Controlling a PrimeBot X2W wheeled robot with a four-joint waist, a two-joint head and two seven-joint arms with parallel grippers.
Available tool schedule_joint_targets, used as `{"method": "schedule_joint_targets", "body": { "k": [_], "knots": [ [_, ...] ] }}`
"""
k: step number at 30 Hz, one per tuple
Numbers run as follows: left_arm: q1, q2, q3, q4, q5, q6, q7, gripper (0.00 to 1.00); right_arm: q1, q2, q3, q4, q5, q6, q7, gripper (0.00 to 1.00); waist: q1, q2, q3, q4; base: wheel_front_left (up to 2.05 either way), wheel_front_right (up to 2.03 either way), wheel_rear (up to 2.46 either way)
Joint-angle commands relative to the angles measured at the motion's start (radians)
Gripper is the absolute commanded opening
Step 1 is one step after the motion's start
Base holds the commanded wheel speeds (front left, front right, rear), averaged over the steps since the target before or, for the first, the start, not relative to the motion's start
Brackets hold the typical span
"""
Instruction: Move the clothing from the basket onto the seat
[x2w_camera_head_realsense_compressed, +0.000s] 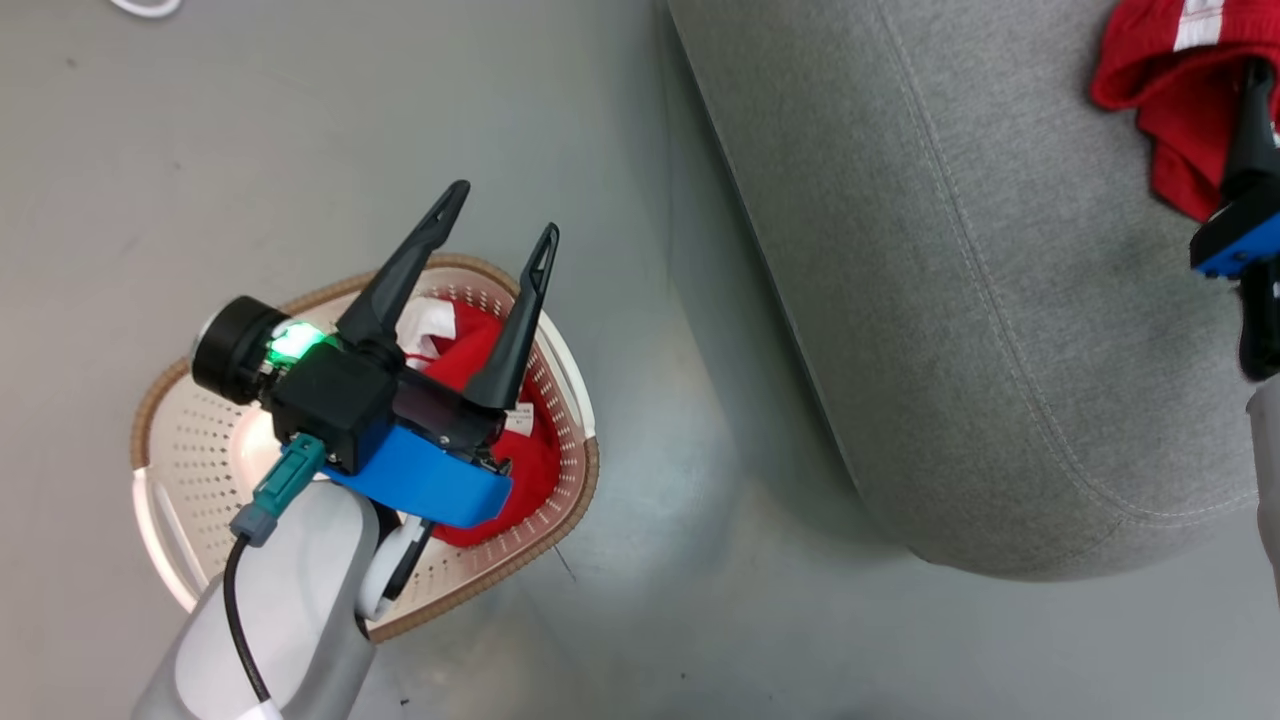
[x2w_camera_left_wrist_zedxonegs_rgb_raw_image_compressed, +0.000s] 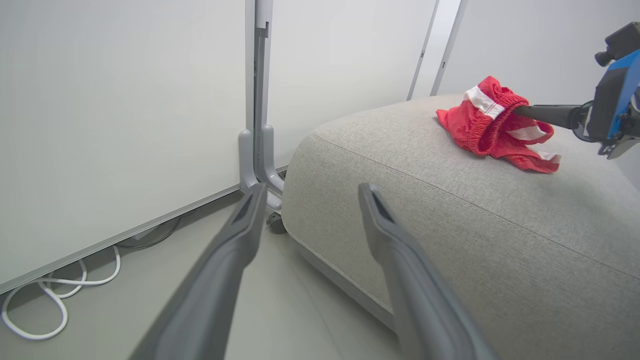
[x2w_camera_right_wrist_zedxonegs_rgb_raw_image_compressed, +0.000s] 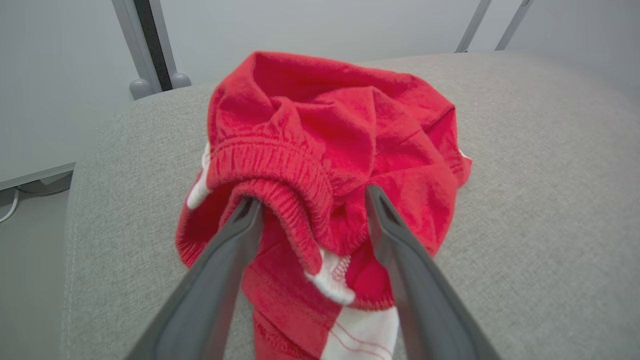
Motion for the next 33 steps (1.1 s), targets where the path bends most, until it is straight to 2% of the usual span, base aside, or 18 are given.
{"method": "schedule_joint_targets", "body": {
  "k": [1,10,20,28,33],
  "knots": [
    [0.008,-0.006,0.003,0.004,-0.005,-0.001,-0.003,1.0,0.02,0.0,0.005,0.002,0.0,0.0,-0.003,1.0,0.0,0.0,-0.034,0.011,0.0,0.0,0.0],
    [0.086,-0.07,0.011,0.06,-0.04,-0.002,-0.003,1.0,0.149,-0.001,0.058,-0.051,0.003,0.0,-0.003,1.0,0.0,0.0,-0.198,0.054,0.0,0.0,0.0],
    [0.213,-0.124,0.057,0.14,-0.077,-0.002,-0.003,1.0,0.381,0.025,0.138,-0.195,0.041,0.0,-0.003,1.0,0.0,0.0,-0.404,0.11,0.0,0.0,0.0],
    [0.306,-0.146,0.126,0.174,-0.08,-0.002,-0.003,1.0,0.531,0.061,0.206,-0.339,0.065,0.0,0.04,1.0,0.0,0.0,-0.508,0.151,0.0,0.0,0.0],
    [0.341,-0.156,0.16,0.199,-0.081,-0.002,-0.003,1.0,0.633,0.082,0.195,-0.457,0.053,0.0,0.071,1.0,0.0,0.0,-0.559,0.195,0.0,0.0,0.0]
  ]
}}
